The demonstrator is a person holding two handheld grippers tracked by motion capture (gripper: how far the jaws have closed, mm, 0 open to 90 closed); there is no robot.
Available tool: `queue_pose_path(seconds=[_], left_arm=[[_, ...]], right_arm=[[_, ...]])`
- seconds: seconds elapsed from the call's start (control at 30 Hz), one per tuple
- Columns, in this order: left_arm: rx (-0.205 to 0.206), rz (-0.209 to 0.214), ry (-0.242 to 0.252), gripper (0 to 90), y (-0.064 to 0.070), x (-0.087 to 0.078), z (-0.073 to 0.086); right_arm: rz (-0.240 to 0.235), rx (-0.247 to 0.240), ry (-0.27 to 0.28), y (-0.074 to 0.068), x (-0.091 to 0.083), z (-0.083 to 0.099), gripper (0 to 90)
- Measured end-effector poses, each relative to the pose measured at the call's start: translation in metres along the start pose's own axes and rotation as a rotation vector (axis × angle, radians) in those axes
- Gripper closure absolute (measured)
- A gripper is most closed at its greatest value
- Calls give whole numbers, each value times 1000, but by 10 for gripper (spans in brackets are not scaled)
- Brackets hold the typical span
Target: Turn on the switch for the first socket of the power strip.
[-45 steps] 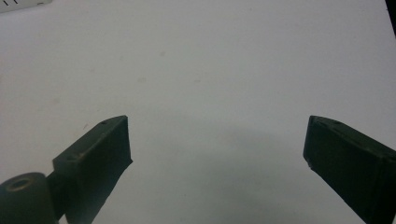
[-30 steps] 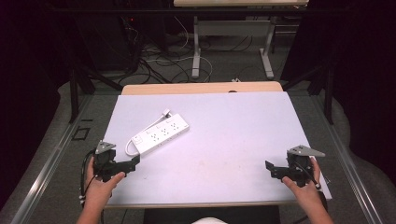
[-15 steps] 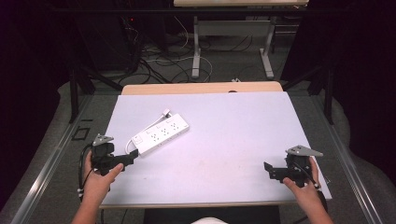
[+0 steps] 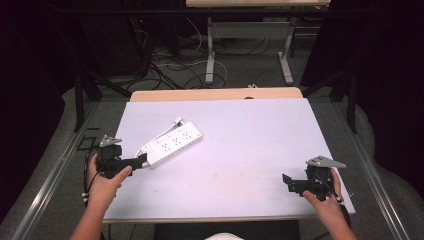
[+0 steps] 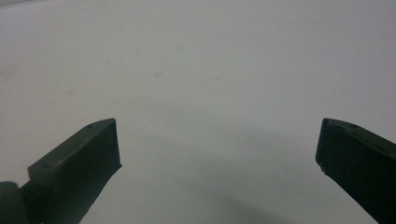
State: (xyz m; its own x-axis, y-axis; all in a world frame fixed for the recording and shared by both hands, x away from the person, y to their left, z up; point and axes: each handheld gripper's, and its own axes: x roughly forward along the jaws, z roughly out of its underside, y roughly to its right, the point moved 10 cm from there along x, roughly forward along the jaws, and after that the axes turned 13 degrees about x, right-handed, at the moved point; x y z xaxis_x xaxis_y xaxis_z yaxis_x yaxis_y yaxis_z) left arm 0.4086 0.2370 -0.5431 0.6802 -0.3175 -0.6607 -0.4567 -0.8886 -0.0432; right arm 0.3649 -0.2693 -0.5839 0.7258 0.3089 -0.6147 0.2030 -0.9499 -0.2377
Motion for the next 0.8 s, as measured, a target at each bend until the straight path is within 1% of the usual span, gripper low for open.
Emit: queue_pose_path(seconds=[0.1,0.2,0.27,0.43,0.5,0.63,0.8], left_arm=[[10,-4,-5,32,-1,-1,-6],[2,-4,-9,32,-1,0,-10],[0,-3,-10,31,-1,0,-13],[29,-12,-18,32,-2,1,-21],[29,-15,-20,34,-2,2,-23],[51,-17,-28,47,-2,4,-28],[59,-27,-30,80,-3,6,-32]], right_arm=[[3,0,-1,0,0,0,0],[2,0,6,0,1,0,0],[-3,2,-1,-1,1,1,0],[-1,-1,1,0,0,0,0],[-2,-1,0,0,0,1,0],[-5,0,1,-1,1,1,0],[-7,-2,-4,-1,1,1,0]])
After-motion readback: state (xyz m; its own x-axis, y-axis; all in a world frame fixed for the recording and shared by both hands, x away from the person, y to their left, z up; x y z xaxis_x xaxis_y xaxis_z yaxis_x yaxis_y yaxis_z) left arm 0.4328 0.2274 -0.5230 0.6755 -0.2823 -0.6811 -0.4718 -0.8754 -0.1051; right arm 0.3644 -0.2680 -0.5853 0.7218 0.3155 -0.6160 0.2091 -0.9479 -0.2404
